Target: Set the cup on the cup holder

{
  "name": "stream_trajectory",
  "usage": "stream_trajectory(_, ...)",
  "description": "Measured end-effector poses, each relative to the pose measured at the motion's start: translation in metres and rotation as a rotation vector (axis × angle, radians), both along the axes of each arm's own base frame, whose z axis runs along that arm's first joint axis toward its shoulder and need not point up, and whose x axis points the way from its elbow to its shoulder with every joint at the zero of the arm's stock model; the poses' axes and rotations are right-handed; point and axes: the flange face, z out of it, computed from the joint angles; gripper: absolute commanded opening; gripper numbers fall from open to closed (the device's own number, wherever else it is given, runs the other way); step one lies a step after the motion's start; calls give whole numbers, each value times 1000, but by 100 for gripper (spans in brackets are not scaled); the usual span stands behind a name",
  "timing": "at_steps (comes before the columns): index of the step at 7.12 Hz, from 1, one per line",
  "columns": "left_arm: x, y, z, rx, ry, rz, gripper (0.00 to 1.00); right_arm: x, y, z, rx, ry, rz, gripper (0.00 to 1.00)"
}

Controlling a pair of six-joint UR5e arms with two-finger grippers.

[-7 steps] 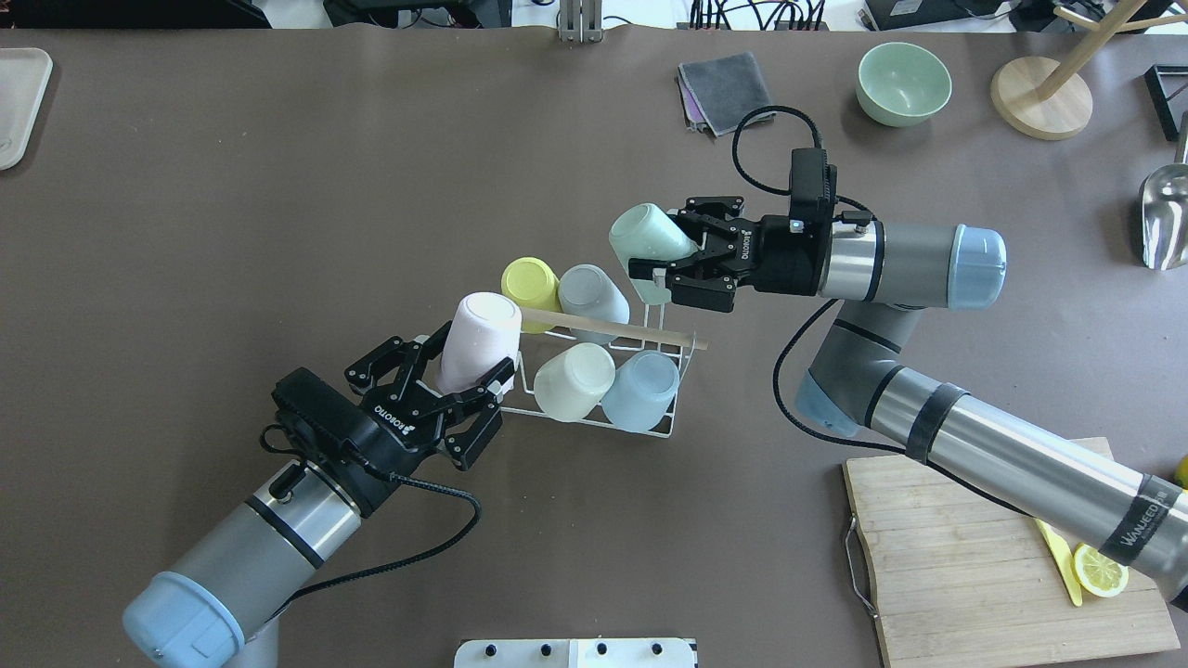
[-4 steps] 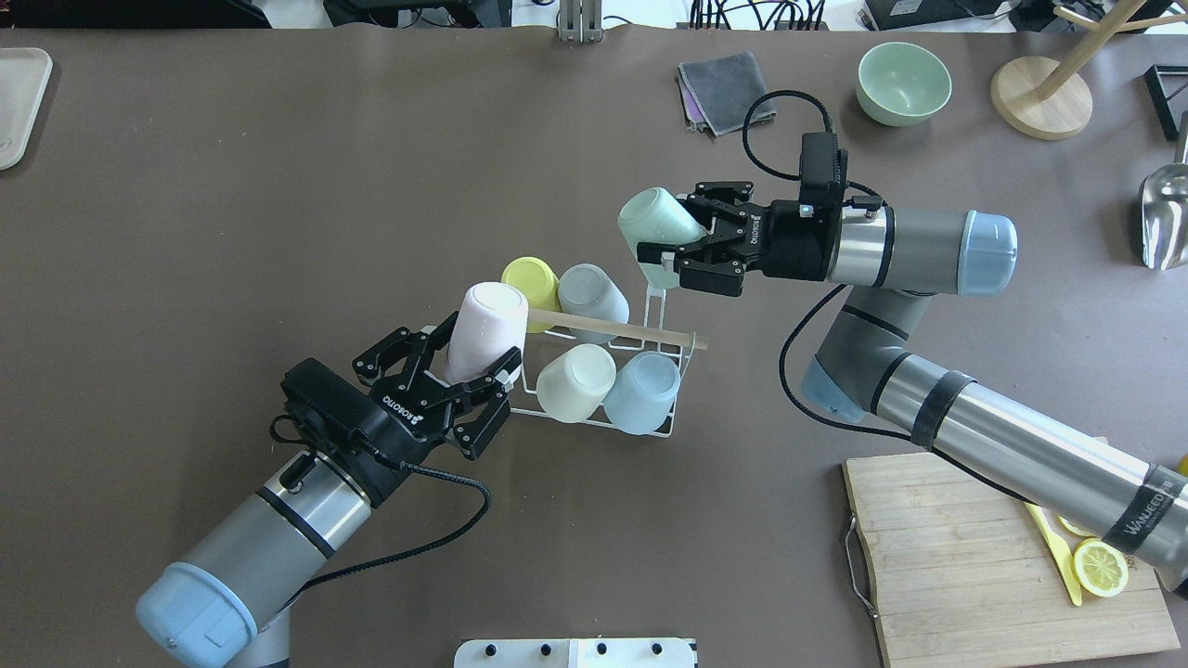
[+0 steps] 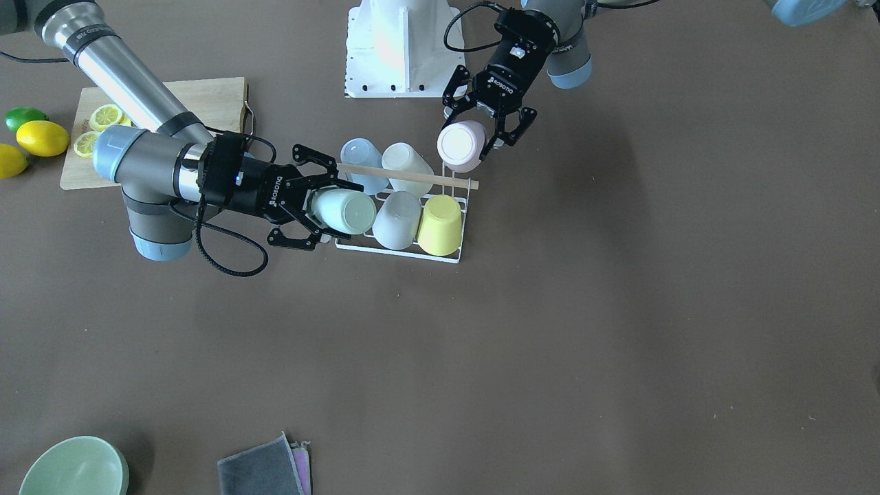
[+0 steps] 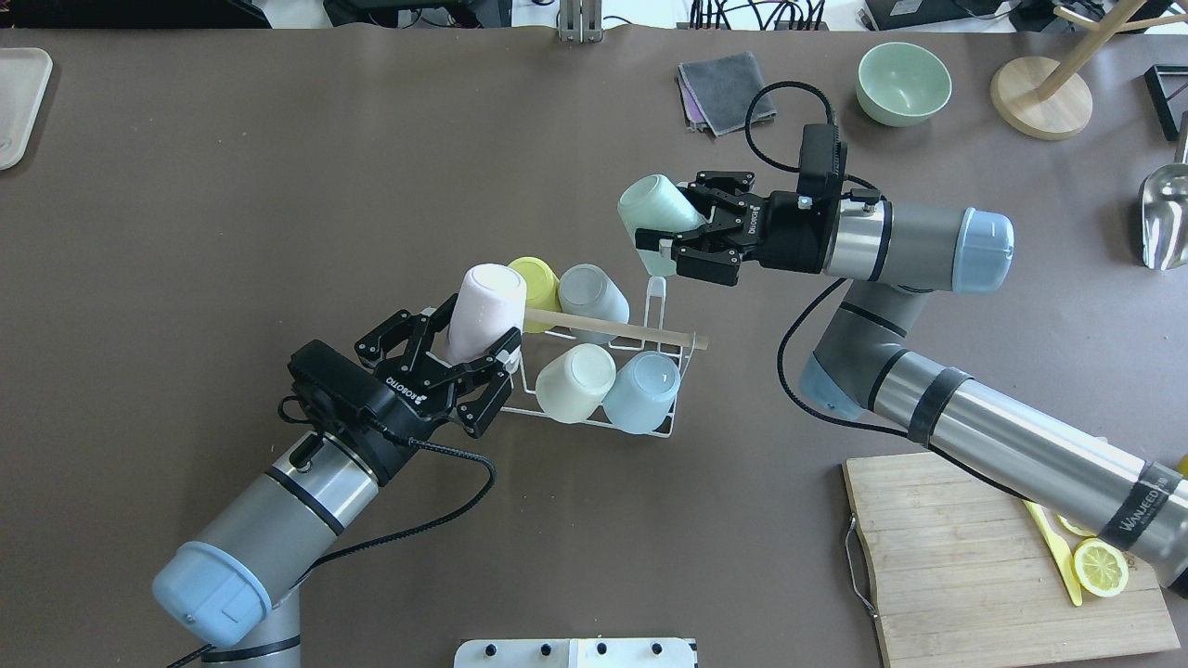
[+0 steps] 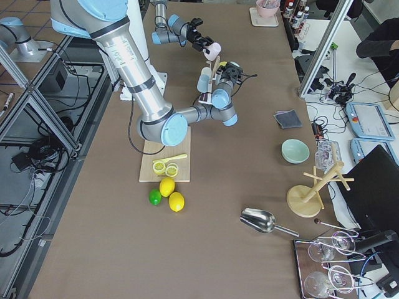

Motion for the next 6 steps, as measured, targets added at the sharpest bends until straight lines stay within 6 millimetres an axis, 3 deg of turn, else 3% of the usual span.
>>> stream_trajectory(6,17,-4,7,-4,-26,6,20,-20,20,4,-3,-10,-22,0)
